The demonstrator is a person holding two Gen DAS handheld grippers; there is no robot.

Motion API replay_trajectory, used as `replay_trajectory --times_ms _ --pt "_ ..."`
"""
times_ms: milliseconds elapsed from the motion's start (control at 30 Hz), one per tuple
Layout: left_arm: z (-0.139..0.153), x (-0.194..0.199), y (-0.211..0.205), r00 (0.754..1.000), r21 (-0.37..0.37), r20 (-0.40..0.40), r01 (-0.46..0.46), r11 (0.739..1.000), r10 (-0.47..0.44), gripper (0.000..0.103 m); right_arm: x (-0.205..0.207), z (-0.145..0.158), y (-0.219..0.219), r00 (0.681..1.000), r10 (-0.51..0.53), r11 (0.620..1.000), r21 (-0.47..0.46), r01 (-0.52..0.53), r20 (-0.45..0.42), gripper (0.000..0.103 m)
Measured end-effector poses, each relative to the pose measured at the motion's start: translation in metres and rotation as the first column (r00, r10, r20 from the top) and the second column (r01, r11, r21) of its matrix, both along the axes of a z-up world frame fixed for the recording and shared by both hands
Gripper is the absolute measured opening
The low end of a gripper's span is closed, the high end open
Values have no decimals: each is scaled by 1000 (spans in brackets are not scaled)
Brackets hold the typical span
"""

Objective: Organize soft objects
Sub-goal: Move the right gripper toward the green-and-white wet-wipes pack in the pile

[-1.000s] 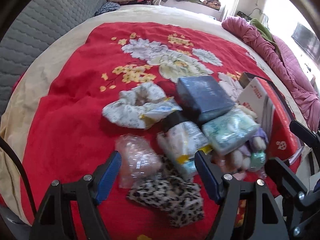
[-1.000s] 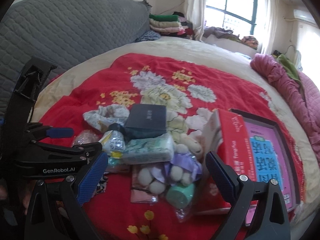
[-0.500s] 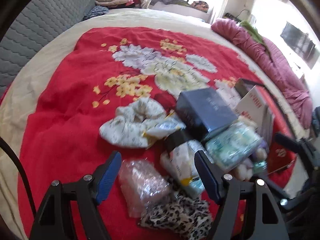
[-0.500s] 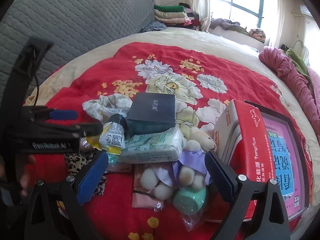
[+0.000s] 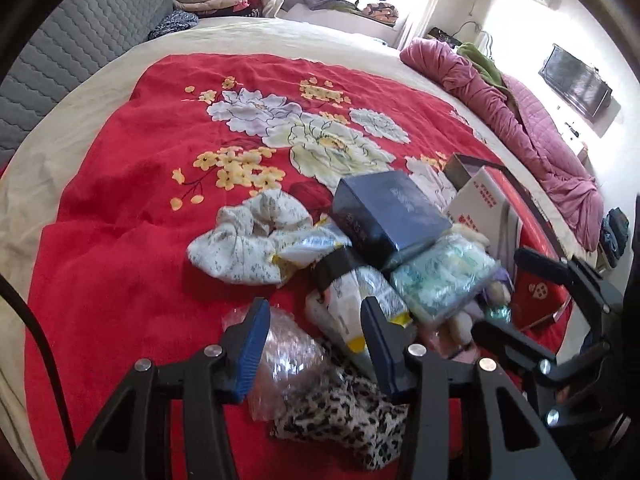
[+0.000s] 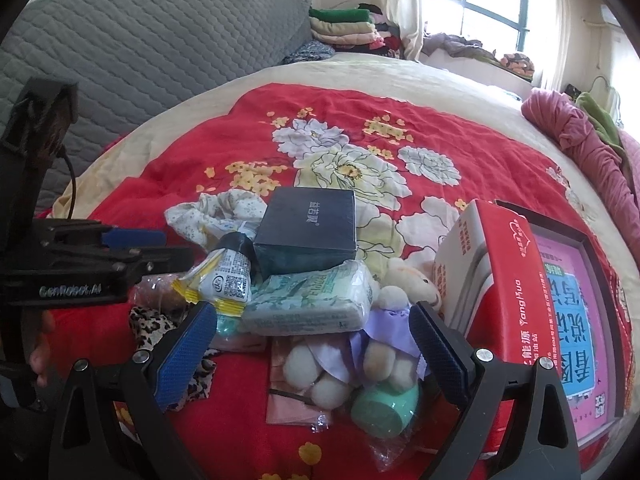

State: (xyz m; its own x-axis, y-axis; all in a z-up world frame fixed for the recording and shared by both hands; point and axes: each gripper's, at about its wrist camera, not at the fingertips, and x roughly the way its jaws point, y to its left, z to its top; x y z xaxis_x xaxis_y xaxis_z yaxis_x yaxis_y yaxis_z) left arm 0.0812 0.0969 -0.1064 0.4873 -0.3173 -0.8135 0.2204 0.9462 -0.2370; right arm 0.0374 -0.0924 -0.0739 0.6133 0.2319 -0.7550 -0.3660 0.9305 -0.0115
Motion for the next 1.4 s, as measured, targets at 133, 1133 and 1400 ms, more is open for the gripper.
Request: replay_trajectory --times_ms 133,1133,1400 --pt "-4 -11 -3 1000 8 -11 3 1000 -3 48 2 -1 0 1000 -2 1000 3 2 -8 97" --pt "-41 -8 0 996 133 -57 -66 989 74 67 24 -16 12 997 43 999 -20 -44 -65 89" --pt "-42 -5 -2 996 134 -56 -66 989 74 67 29 -22 10 996 16 999 -44 -20 -90 71"
